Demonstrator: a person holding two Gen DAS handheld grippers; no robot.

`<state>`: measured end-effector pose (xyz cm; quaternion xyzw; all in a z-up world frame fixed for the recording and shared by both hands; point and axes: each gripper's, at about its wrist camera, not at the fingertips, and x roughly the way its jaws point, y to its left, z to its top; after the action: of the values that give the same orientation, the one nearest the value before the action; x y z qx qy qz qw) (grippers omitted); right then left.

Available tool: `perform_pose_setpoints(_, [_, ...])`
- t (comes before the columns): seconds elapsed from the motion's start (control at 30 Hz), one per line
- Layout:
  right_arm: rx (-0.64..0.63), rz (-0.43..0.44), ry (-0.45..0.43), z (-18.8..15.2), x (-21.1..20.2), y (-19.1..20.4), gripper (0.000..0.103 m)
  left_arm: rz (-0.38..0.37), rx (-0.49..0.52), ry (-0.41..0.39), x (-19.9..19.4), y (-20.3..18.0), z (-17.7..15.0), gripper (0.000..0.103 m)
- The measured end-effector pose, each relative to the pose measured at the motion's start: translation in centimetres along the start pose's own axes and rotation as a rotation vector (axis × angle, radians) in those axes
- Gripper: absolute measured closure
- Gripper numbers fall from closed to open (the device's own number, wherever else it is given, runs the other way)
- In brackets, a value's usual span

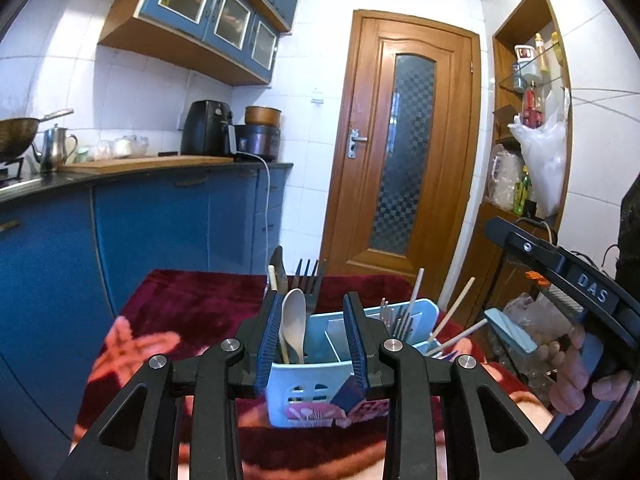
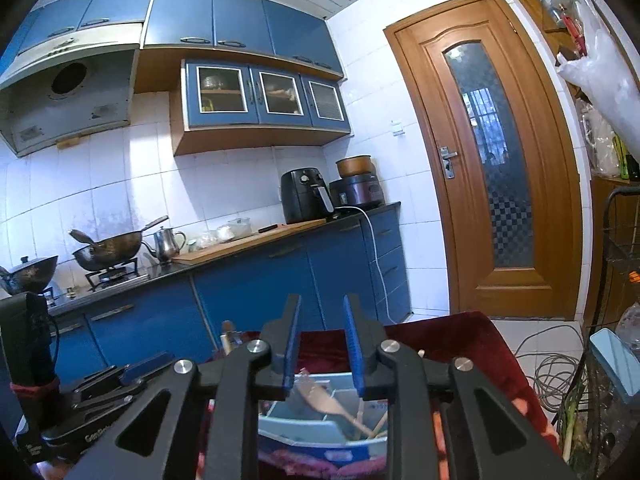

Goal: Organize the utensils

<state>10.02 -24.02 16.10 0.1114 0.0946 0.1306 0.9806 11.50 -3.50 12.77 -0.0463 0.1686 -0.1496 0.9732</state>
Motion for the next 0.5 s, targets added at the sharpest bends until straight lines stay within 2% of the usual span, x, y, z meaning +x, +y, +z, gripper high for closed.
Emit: perform_pose_setpoints(0.5, [-0.009, 0.037, 0.033, -1.2, -9.0, 3.6, 0.071, 0.044, 0.002, -0.049, -9.8, -1.0, -0.6, 0.071])
